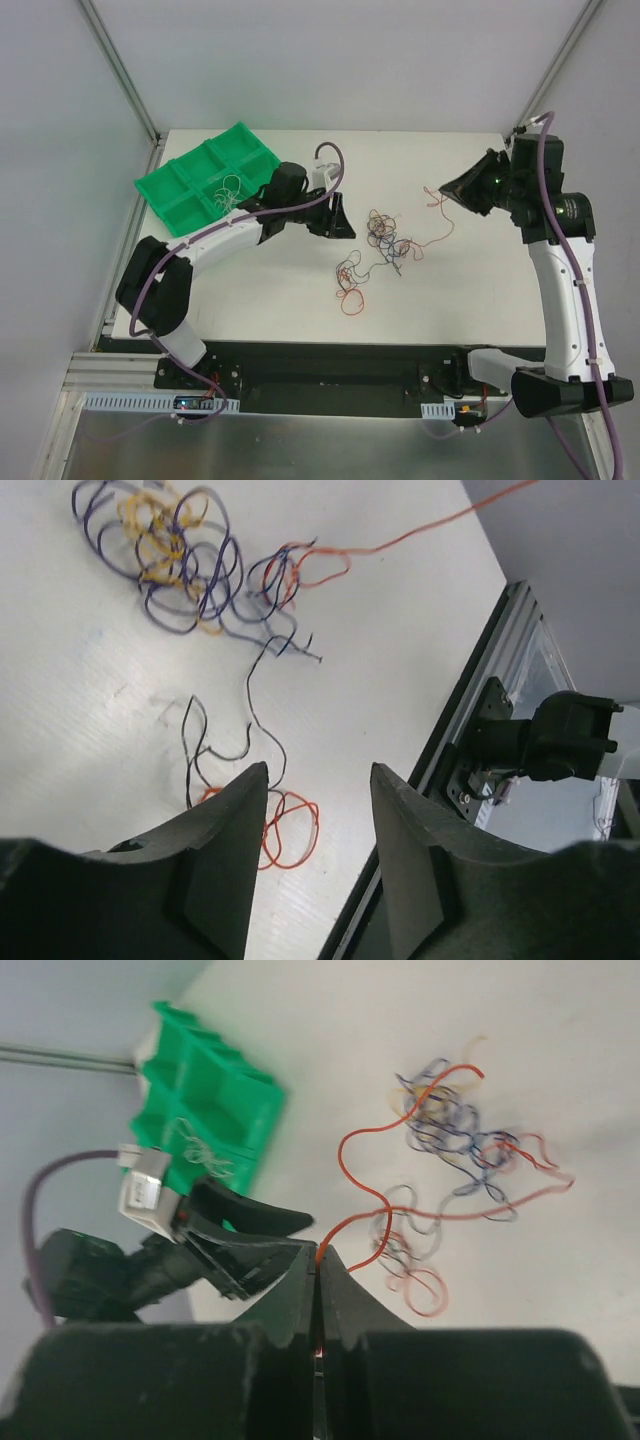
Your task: Untangle the cables
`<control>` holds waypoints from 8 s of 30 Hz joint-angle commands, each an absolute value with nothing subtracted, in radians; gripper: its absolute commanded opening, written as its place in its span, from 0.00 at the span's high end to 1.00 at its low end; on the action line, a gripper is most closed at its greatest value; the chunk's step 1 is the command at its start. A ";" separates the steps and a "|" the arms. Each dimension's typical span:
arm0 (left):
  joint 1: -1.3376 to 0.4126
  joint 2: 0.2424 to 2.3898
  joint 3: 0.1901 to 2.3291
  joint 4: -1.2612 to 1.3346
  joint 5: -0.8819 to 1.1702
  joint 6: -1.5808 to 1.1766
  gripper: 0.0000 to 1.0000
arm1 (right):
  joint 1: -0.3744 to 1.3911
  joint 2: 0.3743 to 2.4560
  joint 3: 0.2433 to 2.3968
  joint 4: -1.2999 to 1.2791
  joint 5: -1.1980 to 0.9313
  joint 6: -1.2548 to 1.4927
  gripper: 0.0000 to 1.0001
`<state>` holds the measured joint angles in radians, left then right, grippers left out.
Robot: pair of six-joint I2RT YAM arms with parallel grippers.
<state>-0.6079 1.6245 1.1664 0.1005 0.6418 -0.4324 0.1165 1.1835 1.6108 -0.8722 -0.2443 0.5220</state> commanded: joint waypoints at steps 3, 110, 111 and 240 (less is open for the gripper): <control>-0.630 1.721 1.167 -0.109 0.600 -0.436 0.52 | 0.089 1.134 1.441 -1.002 -0.115 0.281 1.00; -0.632 1.414 0.951 0.396 0.684 -0.449 0.35 | 0.643 1.284 2.345 -0.704 -0.006 0.282 1.00; -0.644 1.416 0.940 0.423 0.684 -0.454 0.35 | 0.644 1.285 2.345 -0.698 -0.006 0.287 1.00; -0.687 1.276 1.184 0.293 0.718 -0.324 0.40 | 0.600 1.282 2.020 -0.525 -0.313 0.462 1.00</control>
<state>-0.6563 1.2457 1.1332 0.2462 0.6529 -0.3405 0.6052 1.2888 1.9793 -0.5930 -0.2790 0.4248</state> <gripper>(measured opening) 0.612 0.009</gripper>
